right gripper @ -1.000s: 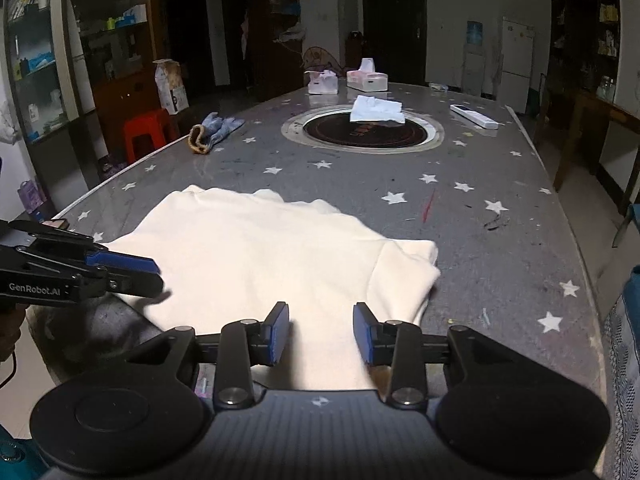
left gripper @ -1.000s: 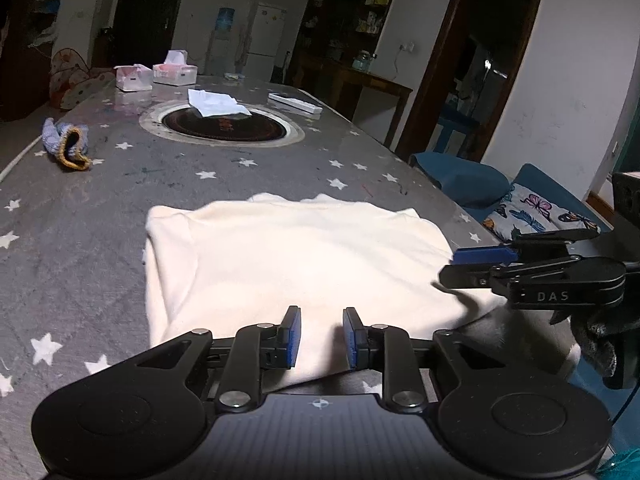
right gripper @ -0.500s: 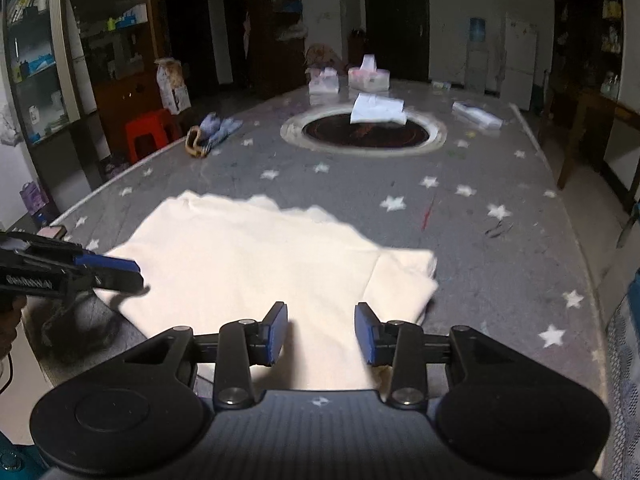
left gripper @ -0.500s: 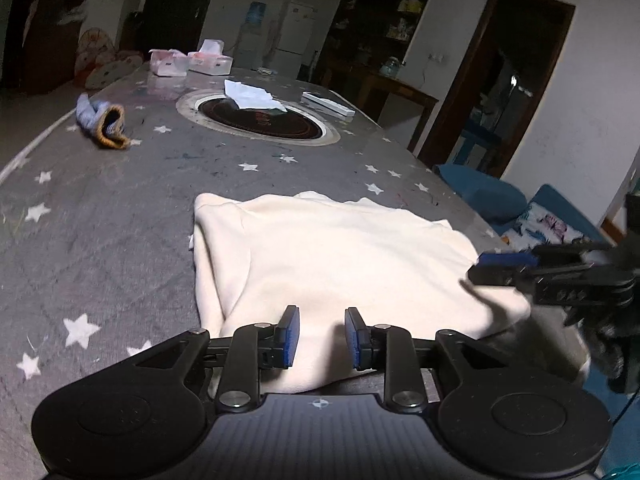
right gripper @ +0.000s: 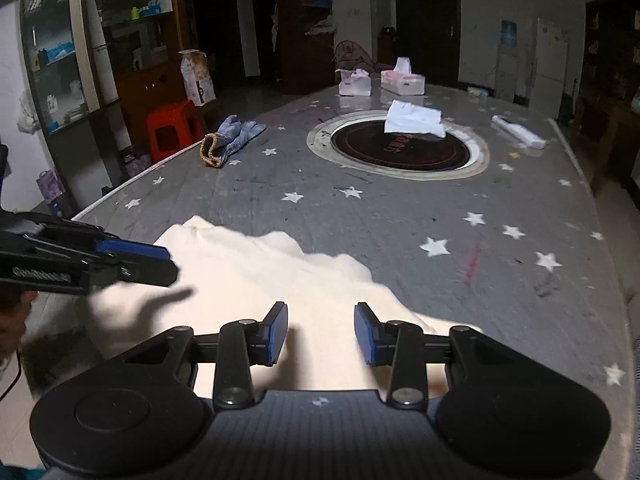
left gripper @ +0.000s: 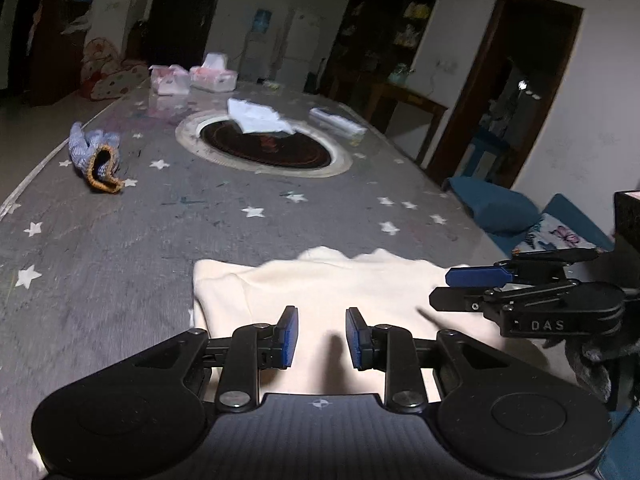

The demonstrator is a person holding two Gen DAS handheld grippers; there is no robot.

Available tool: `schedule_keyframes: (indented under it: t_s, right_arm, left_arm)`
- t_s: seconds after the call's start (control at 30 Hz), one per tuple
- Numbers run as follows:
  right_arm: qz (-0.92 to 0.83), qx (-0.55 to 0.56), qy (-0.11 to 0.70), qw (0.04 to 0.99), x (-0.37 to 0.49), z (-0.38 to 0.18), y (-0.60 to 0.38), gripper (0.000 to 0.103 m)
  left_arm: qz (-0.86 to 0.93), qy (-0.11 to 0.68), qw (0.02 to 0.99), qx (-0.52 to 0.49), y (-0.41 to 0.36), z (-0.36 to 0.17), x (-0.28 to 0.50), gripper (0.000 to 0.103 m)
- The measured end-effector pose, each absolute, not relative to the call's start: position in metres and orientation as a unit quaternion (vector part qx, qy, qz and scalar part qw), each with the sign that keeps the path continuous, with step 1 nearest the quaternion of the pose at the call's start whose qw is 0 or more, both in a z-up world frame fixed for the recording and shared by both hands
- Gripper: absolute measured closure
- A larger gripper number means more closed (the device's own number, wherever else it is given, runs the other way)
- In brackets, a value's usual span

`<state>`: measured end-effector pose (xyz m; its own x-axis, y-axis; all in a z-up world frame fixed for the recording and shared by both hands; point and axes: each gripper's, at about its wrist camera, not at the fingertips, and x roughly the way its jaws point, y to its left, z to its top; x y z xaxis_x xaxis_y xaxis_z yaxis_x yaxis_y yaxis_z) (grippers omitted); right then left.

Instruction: Fold clothes

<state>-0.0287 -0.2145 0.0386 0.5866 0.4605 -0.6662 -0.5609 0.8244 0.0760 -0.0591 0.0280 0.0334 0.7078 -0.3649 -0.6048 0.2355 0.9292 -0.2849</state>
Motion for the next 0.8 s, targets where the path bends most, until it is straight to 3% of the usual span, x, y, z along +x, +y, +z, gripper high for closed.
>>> schedule_keyframes:
  t_s: [0.53,0.8]
  right_arm:
    - [0.280,-0.062,0.371,0.883,0.009,0.022,-0.195,0.069]
    - [0.303,-0.077,0.346,0.885,-0.018,0.038,-0.187,0.068]
  left_arm:
    - [-0.131,0.367,0.917,-0.089,0.032,0.019,-0.014,0.072]
    - [-0.126,0.362,0.919,-0.094,0.039,0.026,-0.020,0.071]
